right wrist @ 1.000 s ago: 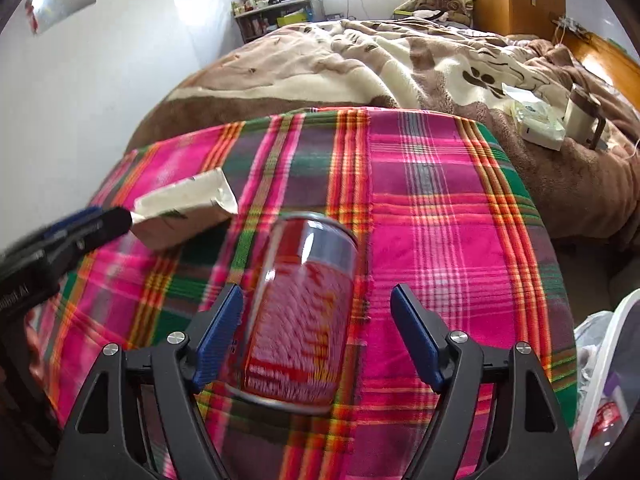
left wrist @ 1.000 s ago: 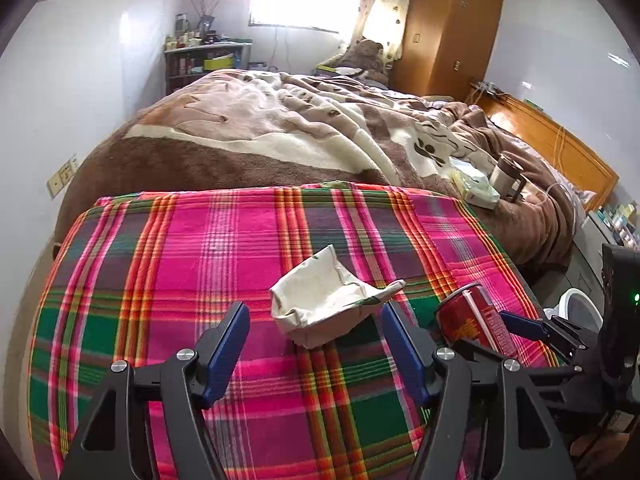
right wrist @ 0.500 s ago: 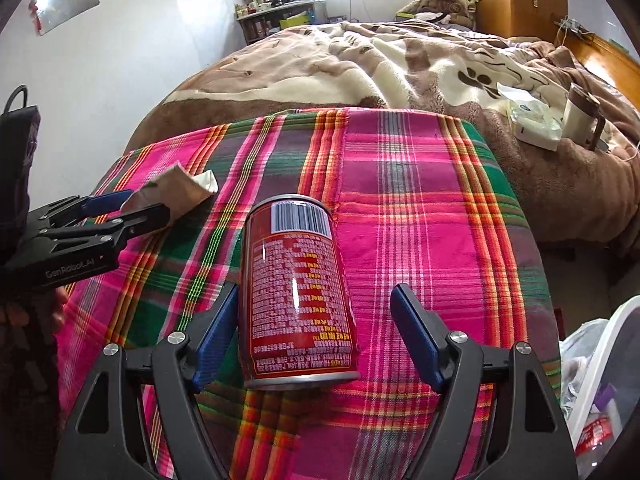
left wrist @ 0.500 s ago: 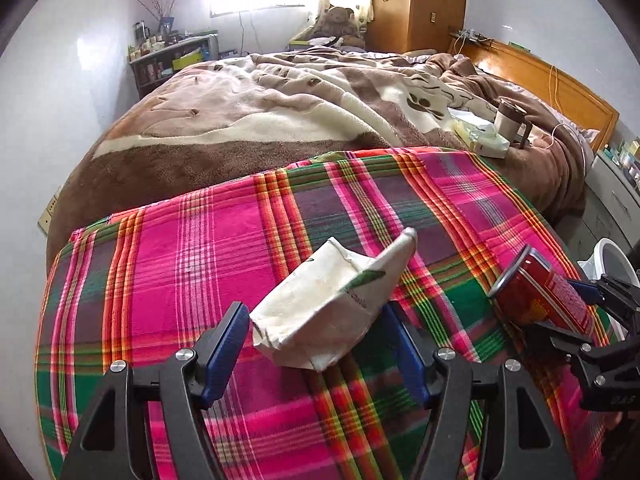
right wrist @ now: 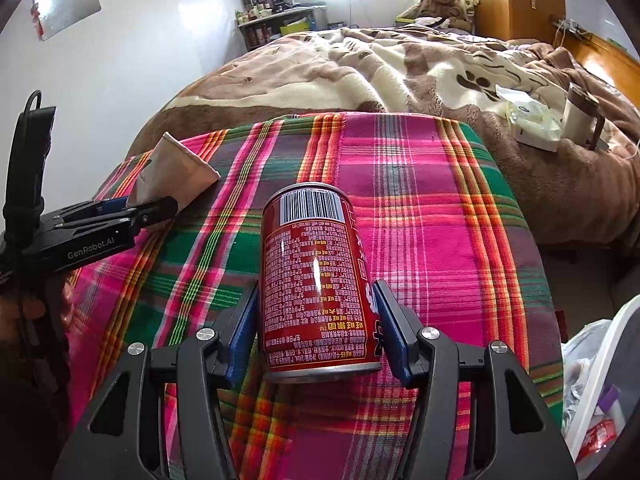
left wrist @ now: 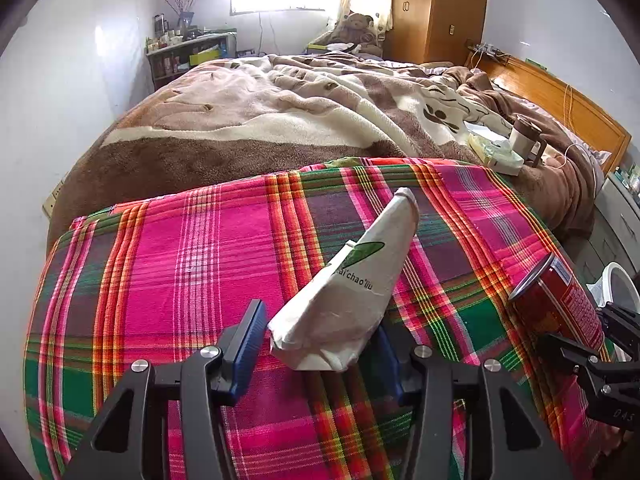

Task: Collect trash
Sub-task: 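Grasp the red soda can with the right gripper while the left gripper grasps the paper bag, then carry the soda can and paper bag over the wastebasket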

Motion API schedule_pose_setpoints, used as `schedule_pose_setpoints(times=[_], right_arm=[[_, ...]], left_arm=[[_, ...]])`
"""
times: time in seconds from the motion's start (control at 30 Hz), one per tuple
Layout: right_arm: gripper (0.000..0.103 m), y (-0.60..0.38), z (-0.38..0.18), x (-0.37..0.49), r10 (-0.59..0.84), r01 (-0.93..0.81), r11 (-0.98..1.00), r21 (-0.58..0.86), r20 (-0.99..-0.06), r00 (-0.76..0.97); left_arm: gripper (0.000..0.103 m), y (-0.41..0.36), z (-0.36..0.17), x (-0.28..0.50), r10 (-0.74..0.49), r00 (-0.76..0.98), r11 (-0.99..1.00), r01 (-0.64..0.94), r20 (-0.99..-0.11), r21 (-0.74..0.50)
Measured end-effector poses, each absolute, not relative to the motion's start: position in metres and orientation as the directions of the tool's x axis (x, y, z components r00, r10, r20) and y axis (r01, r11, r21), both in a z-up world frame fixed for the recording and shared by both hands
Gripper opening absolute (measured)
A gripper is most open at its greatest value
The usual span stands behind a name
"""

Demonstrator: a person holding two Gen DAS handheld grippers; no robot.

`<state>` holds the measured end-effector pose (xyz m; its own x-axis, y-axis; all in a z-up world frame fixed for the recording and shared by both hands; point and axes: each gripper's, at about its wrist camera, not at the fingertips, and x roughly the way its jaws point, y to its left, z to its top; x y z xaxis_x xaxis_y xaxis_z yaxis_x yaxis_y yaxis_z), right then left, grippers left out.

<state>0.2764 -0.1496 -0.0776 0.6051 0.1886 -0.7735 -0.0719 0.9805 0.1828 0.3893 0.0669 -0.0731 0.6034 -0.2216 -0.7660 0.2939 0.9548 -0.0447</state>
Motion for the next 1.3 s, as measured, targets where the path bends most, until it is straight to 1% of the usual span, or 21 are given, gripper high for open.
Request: schedule_pose_setpoints(times=[0.13,0.43,0.53,0.67,1.07,1.3], right_arm=[[0.056,-0.149,-0.077,0.273,0.183,-0.075,0.982,0.174,-0.766,0.616],[0.054,-0.158,-0.065,0.256,0.188,-0.071,0.98,0.187,-0.737,0.649],[0.054,-0.16,-0.063,0.247,0.17,-0.071,0.984,0.165,-0.733,0.659],[0.054,-0.17,-0.064,0.237,0.18,-0.059,0.981,0.187,-0.732,0.657],[0.054,-0.196,-0.035,0.187,0.178,-0.045,0.976,0.211,-0.667,0.724],[0.054,-0.221,-0.02,0.159,0.139,-0.012,0.98,0.2,-0.638,0.758]], left_arm=[[0.046,0.061,-0.07,0.381,-0.217,0.617,0.954,0.3,-0.757,-0.028],[0.046,0.052,-0.052,0.343,-0.261,0.624,0.948,0.308,-0.736,-0.075],[0.046,0.047,-0.043,0.327,-0.261,0.641,0.949,0.308,-0.722,-0.069],[0.046,0.04,-0.034,0.306,-0.266,0.641,0.946,0.318,-0.72,-0.066],[0.046,0.011,-0.006,0.242,-0.291,0.676,0.935,0.35,-0.677,-0.053],[0.046,-0.017,0.011,0.205,-0.327,0.685,0.92,0.389,-0.651,-0.052]])
